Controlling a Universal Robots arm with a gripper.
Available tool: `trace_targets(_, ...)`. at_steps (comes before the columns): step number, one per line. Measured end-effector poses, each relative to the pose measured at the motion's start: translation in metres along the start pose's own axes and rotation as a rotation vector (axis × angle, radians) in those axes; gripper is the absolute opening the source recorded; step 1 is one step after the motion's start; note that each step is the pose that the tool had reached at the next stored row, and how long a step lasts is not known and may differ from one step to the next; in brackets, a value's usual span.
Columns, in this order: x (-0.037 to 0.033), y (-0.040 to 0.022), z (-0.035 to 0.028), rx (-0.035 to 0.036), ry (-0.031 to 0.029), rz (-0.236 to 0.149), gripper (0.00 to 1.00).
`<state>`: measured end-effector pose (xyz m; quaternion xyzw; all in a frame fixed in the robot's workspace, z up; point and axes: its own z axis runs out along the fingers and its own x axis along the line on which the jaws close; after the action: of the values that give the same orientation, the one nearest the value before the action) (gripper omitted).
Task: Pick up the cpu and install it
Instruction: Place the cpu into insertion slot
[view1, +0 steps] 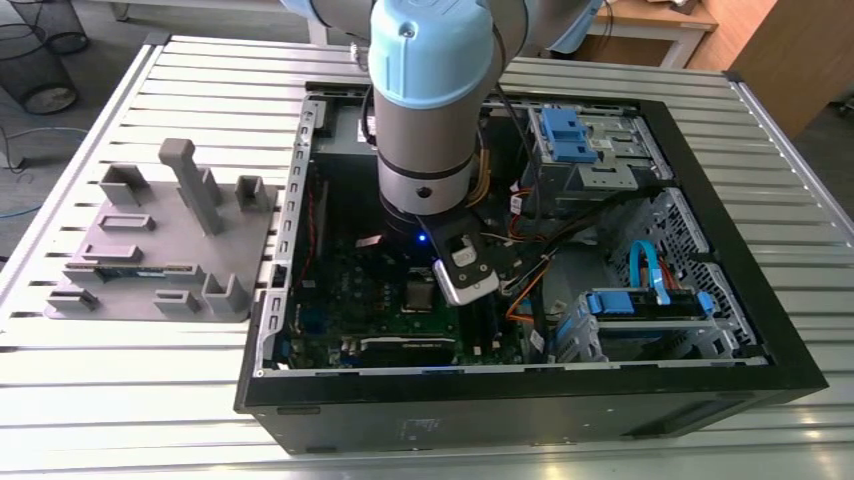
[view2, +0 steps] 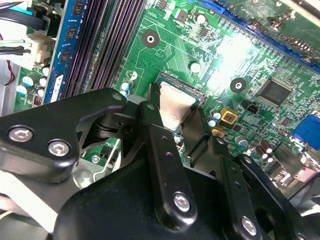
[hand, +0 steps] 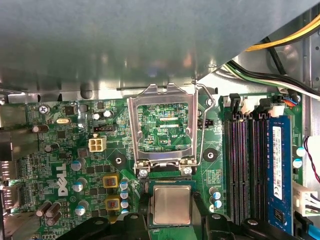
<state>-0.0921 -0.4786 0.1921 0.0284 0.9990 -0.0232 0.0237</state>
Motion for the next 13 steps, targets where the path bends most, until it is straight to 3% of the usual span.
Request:
trace_targets(2, 0.0, 0.0, -0.0001, 0.0003, 0.0001, 0.0, 0.39)
trace_targets(13, -0.0002, 0.0, -0.0021, -0.0009, -0.0004, 0.0, 0.38)
